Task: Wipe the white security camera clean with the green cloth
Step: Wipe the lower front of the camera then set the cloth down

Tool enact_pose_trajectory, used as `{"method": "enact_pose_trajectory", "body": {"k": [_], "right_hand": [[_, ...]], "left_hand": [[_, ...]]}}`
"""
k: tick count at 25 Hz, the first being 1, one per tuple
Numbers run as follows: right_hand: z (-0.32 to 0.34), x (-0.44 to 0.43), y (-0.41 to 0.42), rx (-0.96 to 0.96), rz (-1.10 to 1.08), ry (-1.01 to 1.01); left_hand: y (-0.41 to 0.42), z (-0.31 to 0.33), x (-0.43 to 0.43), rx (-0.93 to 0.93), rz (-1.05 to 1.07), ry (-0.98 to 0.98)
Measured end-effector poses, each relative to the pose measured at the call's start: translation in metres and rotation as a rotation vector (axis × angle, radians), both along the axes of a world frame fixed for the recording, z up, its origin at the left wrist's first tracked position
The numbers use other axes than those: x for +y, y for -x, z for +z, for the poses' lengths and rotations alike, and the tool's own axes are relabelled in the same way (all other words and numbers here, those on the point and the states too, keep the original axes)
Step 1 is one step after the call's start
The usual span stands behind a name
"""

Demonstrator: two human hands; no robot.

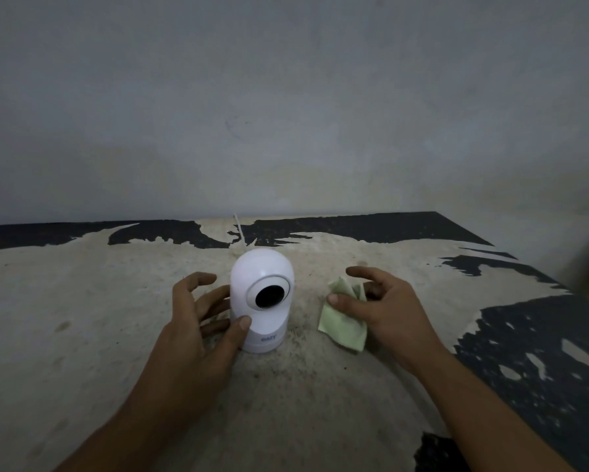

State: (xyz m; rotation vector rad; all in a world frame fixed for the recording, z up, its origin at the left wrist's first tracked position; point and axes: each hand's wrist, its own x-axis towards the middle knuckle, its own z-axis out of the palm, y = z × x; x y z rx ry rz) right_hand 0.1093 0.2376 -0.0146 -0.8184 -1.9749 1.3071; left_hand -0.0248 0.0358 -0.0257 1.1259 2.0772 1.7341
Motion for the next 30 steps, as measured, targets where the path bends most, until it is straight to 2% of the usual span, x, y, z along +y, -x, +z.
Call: {"method": "enact_pose_trajectory", "body": {"k": [4, 7, 10, 12, 14, 18, 23, 27, 30], "right_hand": [[0.0, -0.001, 0.002, 0.077, 0.082, 0.155], [0.0, 0.001, 0.004, 0.162, 0.159, 0.286], [-0.001, 0.004, 0.005, 0.173, 0.176, 0.329], [-0.004, 0.005, 0.006, 0.134, 0.126, 0.267], [-0.005, 0.004, 0.006, 0.075, 0.05, 0.123], [-0.005, 0.009, 0.006, 0.087, -0.079, -0.122], [-0.009, 0.024, 0.009, -0.18, -0.09, -0.419], [-0.012, 0.025, 0.01, -0.355, -0.164, -0.566], [-0.008, 0.016, 0.01, -0.303, -0.277, -0.551]], "left_hand": [[0.001, -0.001, 0.0, 0.017, 0.02, 0.028], [0.0, -0.001, 0.0, 0.109, 0.037, 0.064], [-0.002, -0.001, 0.0, 0.131, 0.043, 0.061], [-0.002, -0.002, 0.0, 0.133, 0.045, 0.058], [-0.001, -0.003, 0.001, 0.142, 0.047, 0.056], [0.0, -0.003, 0.001, 0.144, 0.029, 0.037], [0.001, -0.002, 0.0, 0.141, 0.037, 0.026], [-0.001, -0.001, -0.001, 0.183, 0.046, 0.062], [-0.004, 0.003, -0.004, 0.147, 0.074, 0.051]]}}
